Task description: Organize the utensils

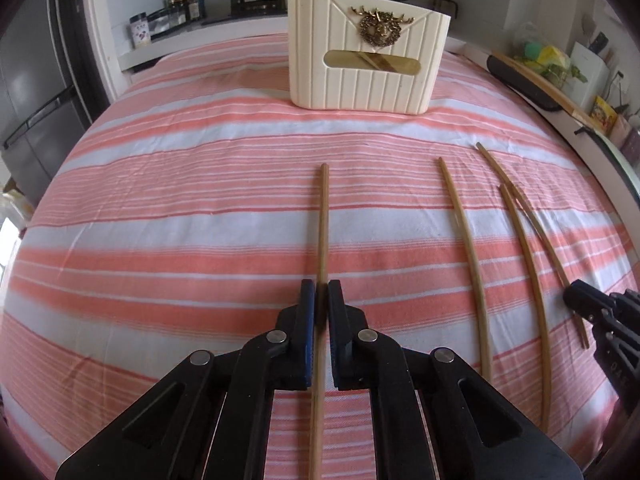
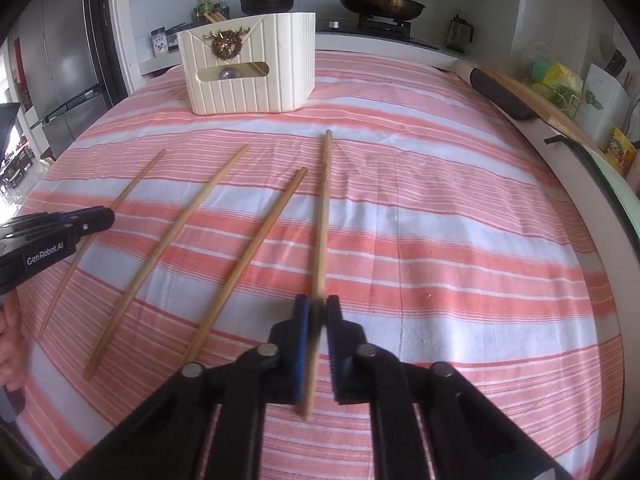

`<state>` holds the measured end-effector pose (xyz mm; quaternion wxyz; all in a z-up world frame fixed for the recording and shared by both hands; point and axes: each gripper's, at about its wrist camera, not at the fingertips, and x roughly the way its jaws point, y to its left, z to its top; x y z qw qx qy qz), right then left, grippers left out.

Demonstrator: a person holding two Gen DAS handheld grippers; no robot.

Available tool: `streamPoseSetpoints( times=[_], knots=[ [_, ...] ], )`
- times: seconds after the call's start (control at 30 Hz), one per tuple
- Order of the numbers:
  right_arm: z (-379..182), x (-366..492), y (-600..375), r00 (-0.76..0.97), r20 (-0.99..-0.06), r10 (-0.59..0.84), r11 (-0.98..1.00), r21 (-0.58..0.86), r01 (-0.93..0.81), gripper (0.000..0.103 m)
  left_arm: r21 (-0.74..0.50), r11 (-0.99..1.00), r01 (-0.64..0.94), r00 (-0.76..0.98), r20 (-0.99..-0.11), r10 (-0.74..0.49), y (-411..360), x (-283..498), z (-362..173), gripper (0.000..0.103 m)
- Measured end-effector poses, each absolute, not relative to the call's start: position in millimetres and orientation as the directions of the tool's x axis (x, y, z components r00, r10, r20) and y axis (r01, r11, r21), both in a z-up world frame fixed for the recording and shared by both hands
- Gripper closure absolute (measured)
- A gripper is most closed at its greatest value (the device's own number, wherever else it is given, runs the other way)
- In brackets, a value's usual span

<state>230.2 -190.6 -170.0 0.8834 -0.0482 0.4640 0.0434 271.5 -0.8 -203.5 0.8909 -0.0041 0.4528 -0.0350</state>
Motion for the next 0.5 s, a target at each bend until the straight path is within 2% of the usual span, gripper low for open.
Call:
streamPoseSetpoints(
  times=[0.23,0.3,0.37,0.43,0.47,0.5],
  knots=[
    [-165,186,-204,0.552,-0.833,-0.037,0.992,-0.099,-0.082,0.096,-0.070,0.997,0.026,0.583,-0.809,-0.072,25,234,-203,0.096],
    [-162,170,-208,0.549,-0.835,-0.048,0.992,-0.104,-0.072,0.096,-0.083,0.996,0.013,0.590,-0.804,-0.075,30,225,-203,0.082],
    [-161,160,-212,0.552,-0.832,-0.053,0.994,-0.097,-0.051,0.093,-0.098,0.995,0.001,0.603,-0.794,-0.079,33,216,-202,0.035],
    [-159,154,-215,0.556,-0.830,-0.046,0.996,-0.081,-0.039,0.071,-0.074,0.997,-0.024,0.616,-0.786,-0.043,33,211,-202,0.021],
    [-159,152,-217,0.565,-0.824,-0.036,0.997,-0.068,-0.036,0.053,-0.059,0.998,-0.026,0.611,-0.791,-0.031,32,211,-204,0.021],
    [-158,150,-217,0.578,-0.816,-0.029,0.998,-0.057,-0.031,0.050,-0.048,0.999,-0.023,0.598,-0.801,-0.025,30,213,-206,0.021]
  ],
)
